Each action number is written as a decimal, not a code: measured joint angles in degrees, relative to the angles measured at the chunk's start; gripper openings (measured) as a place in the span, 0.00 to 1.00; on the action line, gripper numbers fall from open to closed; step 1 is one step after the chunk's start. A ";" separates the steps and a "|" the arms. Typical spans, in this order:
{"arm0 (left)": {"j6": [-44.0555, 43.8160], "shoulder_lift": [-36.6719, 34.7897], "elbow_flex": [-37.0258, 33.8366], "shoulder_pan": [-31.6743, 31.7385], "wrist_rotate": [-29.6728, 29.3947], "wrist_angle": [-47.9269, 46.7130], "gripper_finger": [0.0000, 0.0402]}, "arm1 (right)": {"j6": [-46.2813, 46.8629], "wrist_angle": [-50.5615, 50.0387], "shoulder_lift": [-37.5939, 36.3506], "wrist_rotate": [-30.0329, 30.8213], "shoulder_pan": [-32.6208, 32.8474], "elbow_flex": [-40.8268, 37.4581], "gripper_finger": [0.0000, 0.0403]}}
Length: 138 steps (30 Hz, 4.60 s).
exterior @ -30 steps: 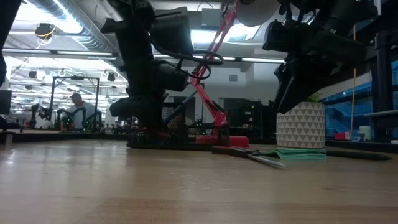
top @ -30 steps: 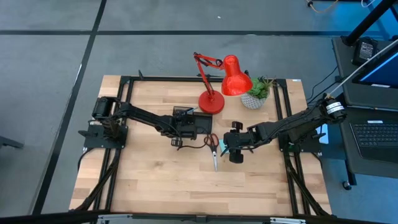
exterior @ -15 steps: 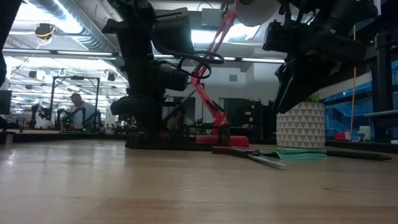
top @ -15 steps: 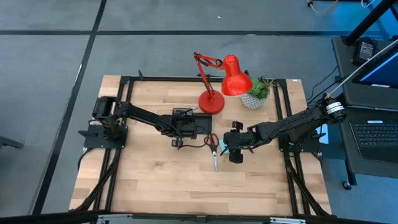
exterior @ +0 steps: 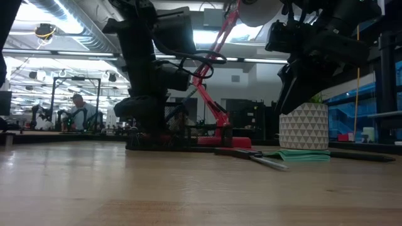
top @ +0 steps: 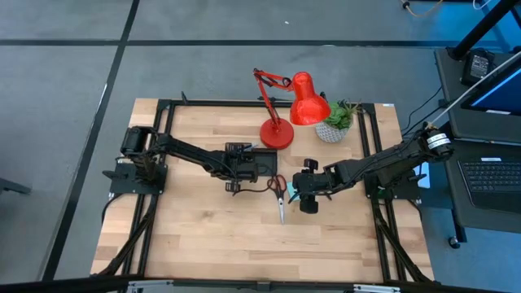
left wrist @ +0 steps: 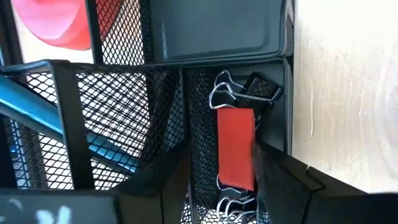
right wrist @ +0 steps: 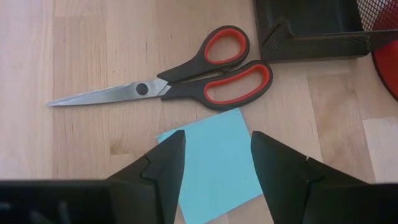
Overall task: Pick and place office supplies into organizer
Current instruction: Put the red eraser into the black desk organizer, then put the black scissors into the black desk organizer
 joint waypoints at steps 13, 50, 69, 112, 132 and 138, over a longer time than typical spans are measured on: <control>2.90 0.00 2.66 -0.04 0.25 -1.64 0.34 | 0.10 -0.03 0.00 0.02 0.00 0.00 0.46; -7.40 -45.37 -22.81 -5.51 5.34 12.53 0.23 | 7.50 -1.79 0.00 -6.31 -0.01 -0.02 0.46; -10.99 -52.39 -46.23 -5.50 4.78 40.36 0.26 | 23.08 10.56 0.00 -7.18 -0.29 -0.02 0.46; -2.69 -52.33 -46.60 -5.53 4.75 33.87 0.26 | 46.47 -20.63 26.32 -4.95 -6.26 32.79 0.46; 2.29 -52.34 -46.60 -5.54 4.75 31.05 0.26 | 47.68 -19.75 29.99 -3.09 -7.16 32.72 0.46; 2.29 -52.33 -46.60 -5.53 4.75 31.08 0.26 | 46.43 -19.59 30.18 -2.40 -7.32 32.72 0.46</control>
